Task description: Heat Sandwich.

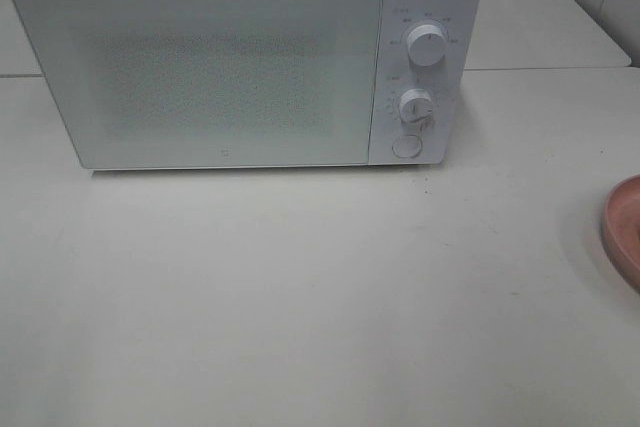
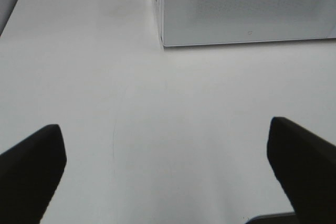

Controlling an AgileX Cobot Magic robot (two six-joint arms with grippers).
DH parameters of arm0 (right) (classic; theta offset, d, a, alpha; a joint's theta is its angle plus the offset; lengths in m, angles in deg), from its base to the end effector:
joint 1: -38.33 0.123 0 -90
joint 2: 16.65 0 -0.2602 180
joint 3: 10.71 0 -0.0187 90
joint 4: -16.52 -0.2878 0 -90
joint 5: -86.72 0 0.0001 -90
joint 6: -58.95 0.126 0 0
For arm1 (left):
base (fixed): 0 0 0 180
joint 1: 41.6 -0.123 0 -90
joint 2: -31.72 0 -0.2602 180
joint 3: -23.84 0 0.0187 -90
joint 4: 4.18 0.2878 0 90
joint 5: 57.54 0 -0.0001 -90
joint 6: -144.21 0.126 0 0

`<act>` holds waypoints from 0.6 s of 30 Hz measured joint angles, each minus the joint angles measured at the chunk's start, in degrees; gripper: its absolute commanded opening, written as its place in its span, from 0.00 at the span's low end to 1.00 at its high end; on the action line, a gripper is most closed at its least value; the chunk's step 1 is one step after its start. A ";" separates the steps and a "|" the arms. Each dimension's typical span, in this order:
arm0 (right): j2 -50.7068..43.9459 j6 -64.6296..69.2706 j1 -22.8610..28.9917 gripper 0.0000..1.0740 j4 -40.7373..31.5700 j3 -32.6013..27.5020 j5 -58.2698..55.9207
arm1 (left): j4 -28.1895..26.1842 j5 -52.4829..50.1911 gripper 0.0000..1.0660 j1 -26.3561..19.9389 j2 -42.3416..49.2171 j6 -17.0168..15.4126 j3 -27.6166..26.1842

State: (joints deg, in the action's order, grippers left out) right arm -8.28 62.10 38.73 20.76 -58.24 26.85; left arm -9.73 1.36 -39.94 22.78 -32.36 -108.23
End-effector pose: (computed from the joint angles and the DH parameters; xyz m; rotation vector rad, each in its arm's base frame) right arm 0.0837 -0.0075 0.2831 0.0515 2.0181 -0.0489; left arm 0.0866 -0.0130 0.2819 0.0917 2.0161 -0.0959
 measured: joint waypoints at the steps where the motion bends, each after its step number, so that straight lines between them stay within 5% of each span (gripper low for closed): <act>1: 0.00 0.00 0.00 0.71 0.00 0.00 0.00 | 0.00 0.06 0.95 0.00 0.46 0.00 0.00; 18: 0.00 0.00 0.00 0.71 -0.06 0.00 0.00 | 0.00 0.17 0.95 0.00 0.57 0.00 0.00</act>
State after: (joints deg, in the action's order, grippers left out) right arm -8.28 62.10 38.73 20.70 -58.24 26.85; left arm -9.73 1.53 -39.94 23.35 -32.36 -108.23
